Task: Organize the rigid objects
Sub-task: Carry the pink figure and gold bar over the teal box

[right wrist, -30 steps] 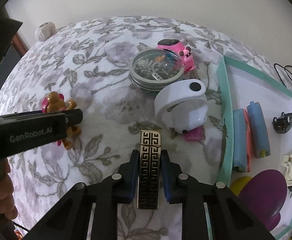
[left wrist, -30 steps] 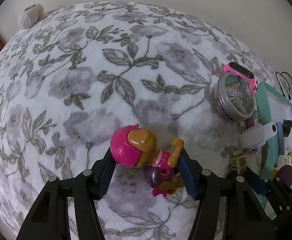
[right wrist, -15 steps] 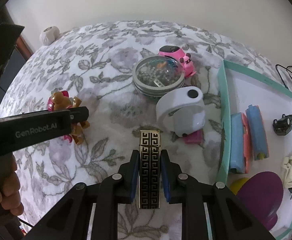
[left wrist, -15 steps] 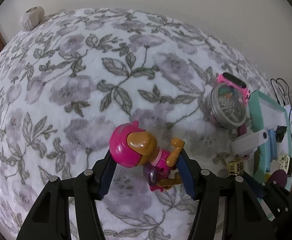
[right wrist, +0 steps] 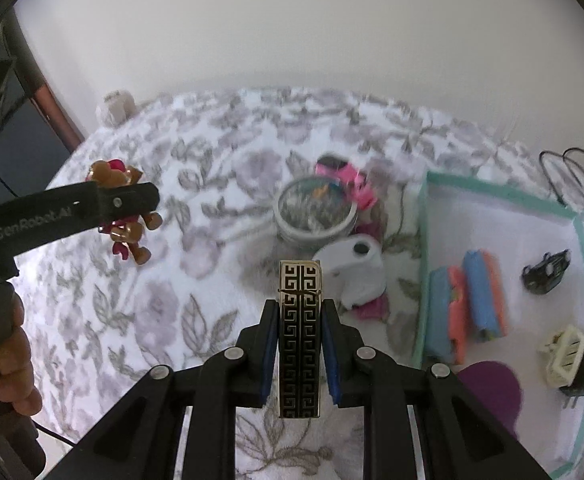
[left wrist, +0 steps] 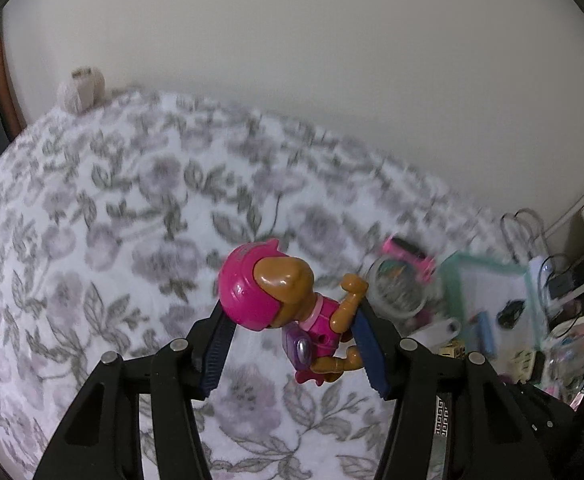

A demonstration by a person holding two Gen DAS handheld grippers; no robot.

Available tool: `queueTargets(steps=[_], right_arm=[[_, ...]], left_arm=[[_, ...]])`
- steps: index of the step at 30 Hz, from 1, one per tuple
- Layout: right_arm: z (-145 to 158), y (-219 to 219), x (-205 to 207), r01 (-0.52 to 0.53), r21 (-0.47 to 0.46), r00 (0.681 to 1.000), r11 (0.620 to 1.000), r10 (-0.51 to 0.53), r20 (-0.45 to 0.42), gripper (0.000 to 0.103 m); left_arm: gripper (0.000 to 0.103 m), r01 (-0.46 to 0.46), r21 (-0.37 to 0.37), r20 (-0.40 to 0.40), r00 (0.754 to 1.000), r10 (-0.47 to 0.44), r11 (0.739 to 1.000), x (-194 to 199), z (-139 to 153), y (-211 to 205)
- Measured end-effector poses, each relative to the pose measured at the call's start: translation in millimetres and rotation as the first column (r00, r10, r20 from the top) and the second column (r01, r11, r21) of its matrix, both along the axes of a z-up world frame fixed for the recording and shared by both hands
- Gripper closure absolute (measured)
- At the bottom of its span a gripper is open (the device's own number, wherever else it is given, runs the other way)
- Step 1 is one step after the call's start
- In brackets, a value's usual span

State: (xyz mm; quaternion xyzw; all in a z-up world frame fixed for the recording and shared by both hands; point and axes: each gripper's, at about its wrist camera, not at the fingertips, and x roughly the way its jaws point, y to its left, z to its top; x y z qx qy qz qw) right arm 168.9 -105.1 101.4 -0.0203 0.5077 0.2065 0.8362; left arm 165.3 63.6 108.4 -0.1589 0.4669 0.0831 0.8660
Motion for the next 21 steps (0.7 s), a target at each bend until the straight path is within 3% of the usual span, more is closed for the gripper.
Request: queueTargets(steps=[7, 14, 21], right_arm=[[40, -37, 0, 0.074, 0.035, 0.993, 0.997, -0.077, 0.094, 0.081], [59, -89, 5, 0.176, 0.047, 0.975, 0.983, -0.181, 0.128, 0.081], [70, -155, 1, 0.295, 0.068, 0.941, 0.953, -0.302, 0.149, 0.081]], left_arm=[[0.044, 0.007, 0.021, 0.134, 0.991, -0.009, 1.0, -5, 43, -18], [0.044, 0.047, -0.002, 0.183, 0.982, -0.045, 0.999, -4, 55, -49], [0.044, 0.138, 0.014, 0.217, 0.966, -0.138, 0.99, -1, 60, -98]])
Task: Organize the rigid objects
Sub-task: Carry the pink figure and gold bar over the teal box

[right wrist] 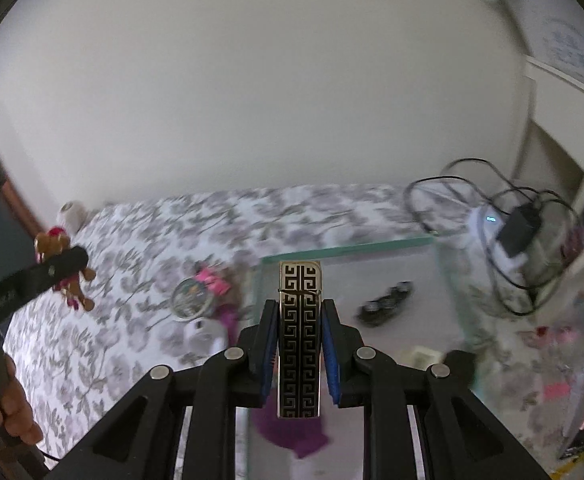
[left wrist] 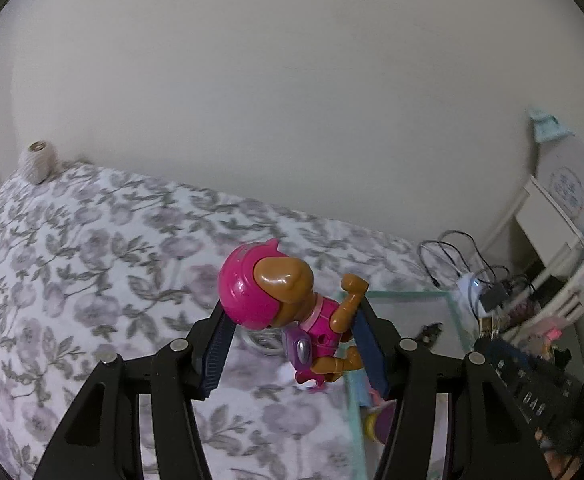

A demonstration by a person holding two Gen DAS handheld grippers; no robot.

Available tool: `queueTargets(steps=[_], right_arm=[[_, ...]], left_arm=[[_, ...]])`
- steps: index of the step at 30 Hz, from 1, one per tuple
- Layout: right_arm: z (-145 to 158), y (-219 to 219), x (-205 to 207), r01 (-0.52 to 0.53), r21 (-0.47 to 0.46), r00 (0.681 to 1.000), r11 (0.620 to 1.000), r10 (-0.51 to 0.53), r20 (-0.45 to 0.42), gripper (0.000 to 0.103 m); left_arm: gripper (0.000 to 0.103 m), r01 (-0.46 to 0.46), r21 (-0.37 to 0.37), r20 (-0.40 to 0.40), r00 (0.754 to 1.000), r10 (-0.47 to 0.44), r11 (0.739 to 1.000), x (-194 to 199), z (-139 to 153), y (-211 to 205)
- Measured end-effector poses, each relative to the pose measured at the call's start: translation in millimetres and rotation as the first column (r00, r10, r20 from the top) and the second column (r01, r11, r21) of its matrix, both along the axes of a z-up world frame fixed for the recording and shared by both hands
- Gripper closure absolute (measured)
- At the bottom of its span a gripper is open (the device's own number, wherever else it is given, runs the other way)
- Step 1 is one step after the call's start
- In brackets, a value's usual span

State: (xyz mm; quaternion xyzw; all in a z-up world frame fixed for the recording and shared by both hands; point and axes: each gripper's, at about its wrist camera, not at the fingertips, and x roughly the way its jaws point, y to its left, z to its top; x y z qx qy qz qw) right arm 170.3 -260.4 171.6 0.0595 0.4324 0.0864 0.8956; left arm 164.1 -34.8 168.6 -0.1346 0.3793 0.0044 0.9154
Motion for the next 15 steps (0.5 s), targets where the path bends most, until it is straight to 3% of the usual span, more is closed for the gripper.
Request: queueTargets(steps=[8, 15], right_arm=[[8, -58, -7, 0.105, 0.01, 0.994, 0.994, -0.105, 0.016, 0.081], [-3, -83, -8, 0.134, -0.008, 0.991, 0.991, -0.134, -0.018, 0.081]], left_arm=[[0.044, 0.147, 0.038, 0.008, 0.989, -0.148, 0.988, 3, -8, -75], [0.044, 0.257, 0.057, -0.041, 0.966, -0.255, 0.965, 4, -33, -131]])
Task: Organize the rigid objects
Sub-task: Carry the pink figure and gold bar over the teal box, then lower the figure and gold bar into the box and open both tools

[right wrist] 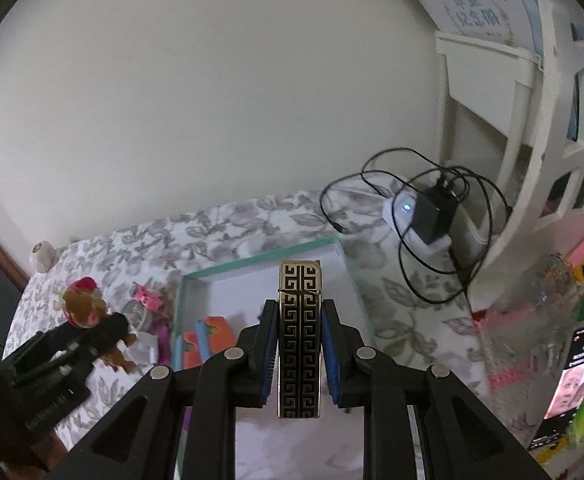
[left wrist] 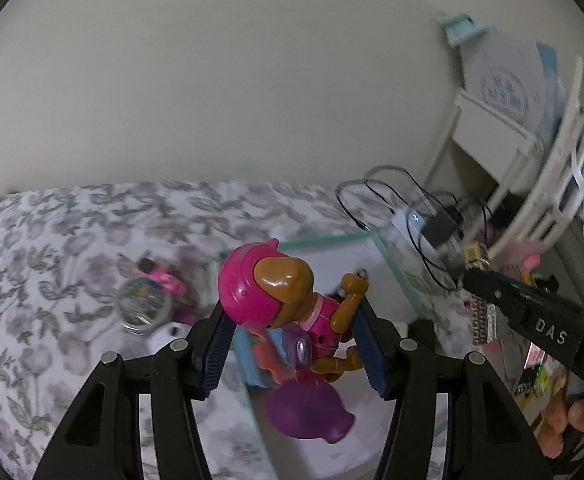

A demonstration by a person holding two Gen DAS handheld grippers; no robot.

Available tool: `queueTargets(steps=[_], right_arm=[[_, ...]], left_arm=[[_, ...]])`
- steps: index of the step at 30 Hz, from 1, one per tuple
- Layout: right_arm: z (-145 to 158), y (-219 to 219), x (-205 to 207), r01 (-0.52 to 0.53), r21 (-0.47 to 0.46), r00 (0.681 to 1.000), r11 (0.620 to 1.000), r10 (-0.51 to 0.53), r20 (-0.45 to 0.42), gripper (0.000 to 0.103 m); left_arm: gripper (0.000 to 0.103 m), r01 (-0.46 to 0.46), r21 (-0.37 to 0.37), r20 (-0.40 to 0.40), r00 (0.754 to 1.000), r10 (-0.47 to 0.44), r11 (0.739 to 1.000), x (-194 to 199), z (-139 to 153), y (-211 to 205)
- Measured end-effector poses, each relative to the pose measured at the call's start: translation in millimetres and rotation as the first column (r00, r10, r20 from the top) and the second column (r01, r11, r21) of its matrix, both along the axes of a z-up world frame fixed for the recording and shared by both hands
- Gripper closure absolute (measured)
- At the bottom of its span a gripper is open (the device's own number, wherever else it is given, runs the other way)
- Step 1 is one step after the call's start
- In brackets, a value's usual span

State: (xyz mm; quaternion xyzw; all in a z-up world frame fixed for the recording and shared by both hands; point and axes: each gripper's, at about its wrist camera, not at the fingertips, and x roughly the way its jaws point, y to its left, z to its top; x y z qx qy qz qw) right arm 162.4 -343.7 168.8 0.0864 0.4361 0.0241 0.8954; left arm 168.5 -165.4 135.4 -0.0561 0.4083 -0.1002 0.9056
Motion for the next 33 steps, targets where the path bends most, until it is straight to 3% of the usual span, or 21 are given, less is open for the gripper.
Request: queueTargets(steps=[5, 11, 33], right_arm=[[-20, -2, 3, -0.018, 0.02, 0.998, 1.0, 0.019, -0.061, 0.081], [-42, 5, 8, -0.045, 0.035, 0.992, 0.998, 0.048, -0.116, 0.081], [-82, 15, 13, -0.068, 0.025, 0.97, 0.997, 0.072, -0.231, 0.081]], left_arm=[[0.044, 0.04, 0.031, -0.03, 0.999, -0.039, 0.999, 3, -19, -23], [0.044, 0.043, 0.018, -0.084, 0.996, -0.041, 0.999, 6, -38, -29], [0.044, 0.044, 0.031, -0.128, 0.991, -0.04, 0.999, 13, -54, -26]])
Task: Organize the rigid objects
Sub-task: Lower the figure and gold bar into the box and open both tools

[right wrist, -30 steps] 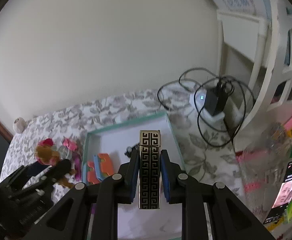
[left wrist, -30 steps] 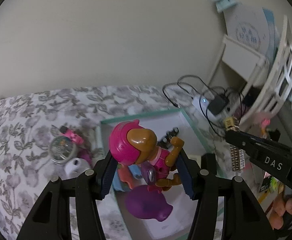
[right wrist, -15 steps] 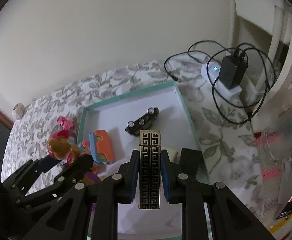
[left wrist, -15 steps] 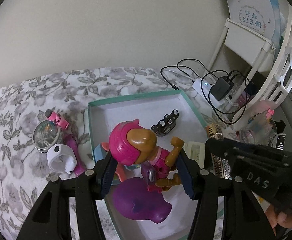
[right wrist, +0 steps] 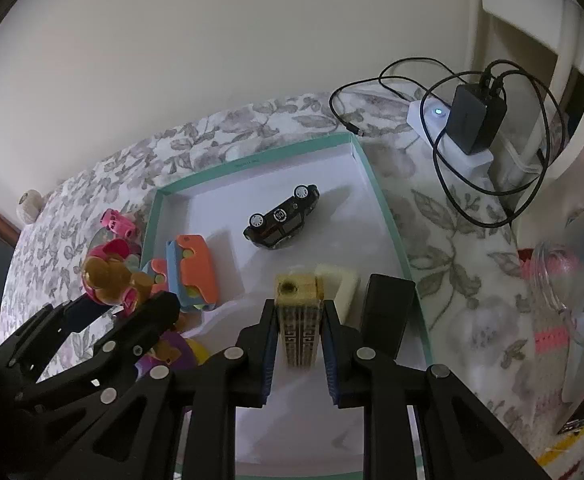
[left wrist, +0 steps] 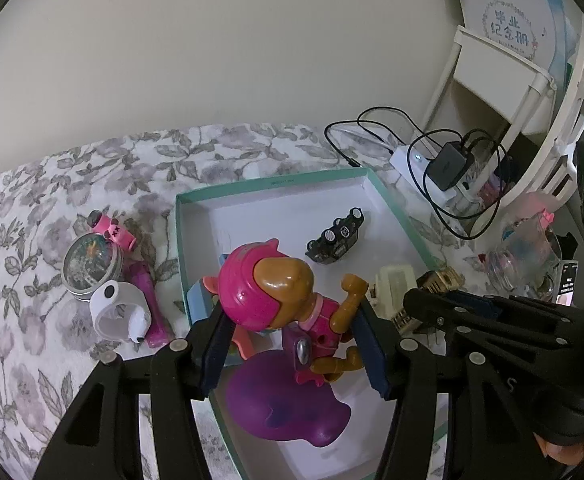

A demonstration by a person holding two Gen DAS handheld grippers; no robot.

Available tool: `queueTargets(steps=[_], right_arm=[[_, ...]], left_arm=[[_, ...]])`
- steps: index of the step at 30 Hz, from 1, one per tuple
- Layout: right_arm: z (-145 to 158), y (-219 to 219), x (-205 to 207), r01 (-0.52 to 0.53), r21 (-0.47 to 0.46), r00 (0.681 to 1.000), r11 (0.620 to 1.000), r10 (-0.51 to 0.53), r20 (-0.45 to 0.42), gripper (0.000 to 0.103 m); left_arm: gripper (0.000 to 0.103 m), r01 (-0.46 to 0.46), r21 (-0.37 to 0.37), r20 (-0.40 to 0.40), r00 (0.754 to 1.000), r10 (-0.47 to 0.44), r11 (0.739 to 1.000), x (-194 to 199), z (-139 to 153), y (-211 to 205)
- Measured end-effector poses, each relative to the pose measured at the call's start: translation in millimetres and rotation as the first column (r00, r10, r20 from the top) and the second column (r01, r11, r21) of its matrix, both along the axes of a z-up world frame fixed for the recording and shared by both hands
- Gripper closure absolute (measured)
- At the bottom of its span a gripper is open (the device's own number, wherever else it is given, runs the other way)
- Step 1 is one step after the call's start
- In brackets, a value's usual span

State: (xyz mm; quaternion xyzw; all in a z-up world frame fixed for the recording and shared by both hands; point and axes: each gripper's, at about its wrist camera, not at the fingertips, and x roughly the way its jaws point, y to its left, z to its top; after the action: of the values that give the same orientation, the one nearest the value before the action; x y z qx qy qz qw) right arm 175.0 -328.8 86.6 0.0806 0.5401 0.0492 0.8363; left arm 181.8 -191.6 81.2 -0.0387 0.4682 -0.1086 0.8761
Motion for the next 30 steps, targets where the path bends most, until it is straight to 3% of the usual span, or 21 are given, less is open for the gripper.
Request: queueTargets(steps=[11, 30], right_arm=[[-6, 2, 0, 0.001, -0.01, 1.0, 1.0, -0.001, -0.022, 0.079], [11, 2, -1, -0.004, -0.005, 1.0, 1.0, 0.004, 0.031, 0.079]], left_arm=[[0.043, 0.001, -0.009, -0.028, 1.0, -0.001, 1.0, 2, -4, 2], [0.038, -0.018, -0.021, -0.021, 1.0, 0.018, 1.0, 1, 9, 7]])
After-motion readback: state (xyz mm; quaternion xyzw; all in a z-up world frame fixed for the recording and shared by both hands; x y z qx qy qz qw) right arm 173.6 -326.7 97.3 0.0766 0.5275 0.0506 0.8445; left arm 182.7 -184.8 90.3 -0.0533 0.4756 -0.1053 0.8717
